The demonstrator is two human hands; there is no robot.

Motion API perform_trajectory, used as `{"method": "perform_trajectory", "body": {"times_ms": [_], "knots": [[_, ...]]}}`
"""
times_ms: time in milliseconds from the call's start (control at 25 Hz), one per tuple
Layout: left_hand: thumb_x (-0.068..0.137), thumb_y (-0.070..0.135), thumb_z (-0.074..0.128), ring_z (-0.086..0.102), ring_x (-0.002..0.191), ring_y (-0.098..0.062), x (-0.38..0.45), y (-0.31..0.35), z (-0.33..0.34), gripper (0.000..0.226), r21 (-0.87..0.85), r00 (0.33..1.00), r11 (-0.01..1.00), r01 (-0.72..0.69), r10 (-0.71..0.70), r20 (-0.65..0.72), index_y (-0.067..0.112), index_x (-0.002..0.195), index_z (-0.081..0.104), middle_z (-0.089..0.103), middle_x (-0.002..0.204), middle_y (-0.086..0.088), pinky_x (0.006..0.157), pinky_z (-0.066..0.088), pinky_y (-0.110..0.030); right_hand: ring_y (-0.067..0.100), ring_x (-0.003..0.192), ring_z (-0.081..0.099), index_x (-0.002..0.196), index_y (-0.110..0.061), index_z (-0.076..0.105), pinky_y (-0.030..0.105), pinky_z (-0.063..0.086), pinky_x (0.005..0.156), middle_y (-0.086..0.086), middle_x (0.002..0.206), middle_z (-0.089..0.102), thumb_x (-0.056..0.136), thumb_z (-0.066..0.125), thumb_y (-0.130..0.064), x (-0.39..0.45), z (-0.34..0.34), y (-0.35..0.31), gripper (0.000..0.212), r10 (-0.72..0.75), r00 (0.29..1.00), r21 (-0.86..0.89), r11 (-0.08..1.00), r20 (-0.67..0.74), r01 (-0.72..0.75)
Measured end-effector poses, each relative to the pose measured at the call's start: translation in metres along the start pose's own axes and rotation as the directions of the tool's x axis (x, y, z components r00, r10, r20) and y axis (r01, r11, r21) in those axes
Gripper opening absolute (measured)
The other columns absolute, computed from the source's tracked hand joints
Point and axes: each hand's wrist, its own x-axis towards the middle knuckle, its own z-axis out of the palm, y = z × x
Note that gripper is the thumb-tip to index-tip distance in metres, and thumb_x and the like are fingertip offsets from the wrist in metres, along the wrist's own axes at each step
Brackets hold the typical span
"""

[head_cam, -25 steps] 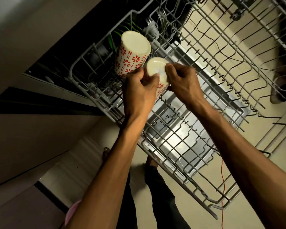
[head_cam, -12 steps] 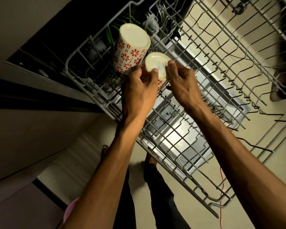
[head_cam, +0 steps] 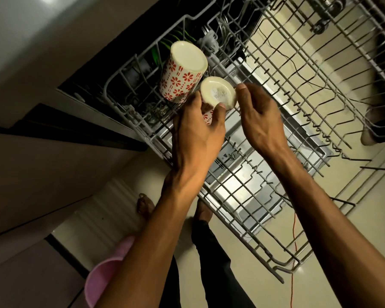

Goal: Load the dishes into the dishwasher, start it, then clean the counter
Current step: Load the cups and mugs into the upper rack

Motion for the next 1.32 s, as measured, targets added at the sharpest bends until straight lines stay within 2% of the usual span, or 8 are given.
{"method": "perform_trajectory", "body": {"times_ms": [120,240,360,480,560,800,1000,1320], "knots": [[0.096,0.033,0.054,0.041,0.133,-0.014,-0.017,0.006,-0.007,0.052,0.118,0.997,0.991,-0.068,0.072,-0.032,0.014,0.144,0.043,0.048,0.144,-0.003,0.109,0.029,-0.022,0.013,0.126,0.052,0.144,-0.013,0.043,0.020,0.045,0.096,0.005,0.144,0.052,0.102,0.038,-0.045,-0.019,-0.013,-0.013,0.053,-0.106,0.994,-0.136,0.985,-0.015,0.103],[0.099,0.034,0.047,0.024,0.144,-0.016,-0.040,0.020,-0.018,0.057,0.187,0.998,0.982,-0.026,0.035,-0.048,0.013,0.149,0.032,0.030,0.156,-0.004,0.111,0.013,-0.016,0.012,0.130,0.047,0.146,-0.012,0.039,0.021,0.037,0.100,0.006,0.148,0.047,0.103,0.039,-0.043,-0.039,-0.029,-0.028,0.053,-0.224,0.974,-0.258,0.940,0.022,0.222],[0.100,0.033,0.044,0.020,0.146,-0.017,-0.066,0.041,-0.030,0.056,0.135,0.996,0.990,-0.033,0.043,-0.078,0.010,0.150,0.030,0.027,0.157,-0.006,0.119,0.017,-0.026,0.014,0.134,0.044,0.147,-0.012,0.038,0.028,0.037,0.107,0.006,0.150,0.044,0.103,0.038,-0.042,-0.058,-0.047,-0.051,0.054,-0.273,0.960,-0.278,0.920,0.054,0.277],[0.101,0.037,0.041,0.013,0.148,-0.015,-0.088,0.062,-0.043,0.059,0.078,0.997,0.997,-0.020,0.026,-0.068,0.013,0.152,0.025,0.022,0.159,-0.003,0.121,0.017,-0.032,0.018,0.135,0.044,0.147,-0.014,0.038,0.045,0.041,0.109,0.007,0.149,0.045,0.103,0.038,-0.041,-0.075,-0.063,-0.076,0.051,-0.335,0.940,-0.271,0.900,0.073,0.342],[0.101,0.038,0.040,0.009,0.148,-0.012,-0.103,0.076,-0.056,0.059,0.057,0.997,0.998,-0.018,0.022,-0.079,0.015,0.153,0.022,0.018,0.160,-0.001,0.121,0.013,-0.029,0.019,0.136,0.043,0.147,-0.015,0.038,0.048,0.041,0.108,0.007,0.149,0.044,0.104,0.037,-0.040,-0.086,-0.071,-0.096,0.050,-0.390,0.917,-0.257,0.880,0.087,0.399],[0.100,0.035,0.044,0.014,0.148,-0.015,-0.136,0.109,-0.110,0.058,0.005,0.968,0.997,-0.075,0.074,-0.238,0.010,0.150,0.029,0.023,0.159,-0.005,0.120,0.017,-0.031,0.015,0.141,0.036,0.150,-0.020,0.032,0.047,0.038,0.111,0.003,0.155,0.035,0.101,0.038,-0.047,-0.117,-0.087,-0.164,0.056,-0.490,0.846,-0.151,0.839,0.208,0.523],[0.100,0.039,0.045,0.009,0.148,-0.010,-0.163,0.118,-0.164,0.061,0.038,0.937,0.999,-0.019,0.031,-0.348,0.014,0.151,0.025,0.018,0.160,0.001,0.121,0.015,-0.031,0.014,0.145,0.028,0.151,-0.019,0.031,0.048,0.032,0.115,0.001,0.157,0.033,0.100,0.039,-0.047,-0.144,-0.083,-0.222,0.059,-0.567,0.769,-0.086,0.786,0.296,0.613],[0.096,0.038,0.049,0.017,0.147,-0.015,-0.202,0.104,-0.245,0.062,-0.031,0.814,1.000,0.002,-0.020,-0.581,0.010,0.148,0.032,0.027,0.157,-0.004,0.118,0.021,-0.029,0.009,0.146,0.025,0.150,-0.019,0.033,0.039,0.028,0.118,-0.003,0.156,0.034,0.099,0.037,-0.050,-0.189,-0.032,-0.307,0.060,-0.686,0.596,-0.007,0.653,0.418,0.757]]}}
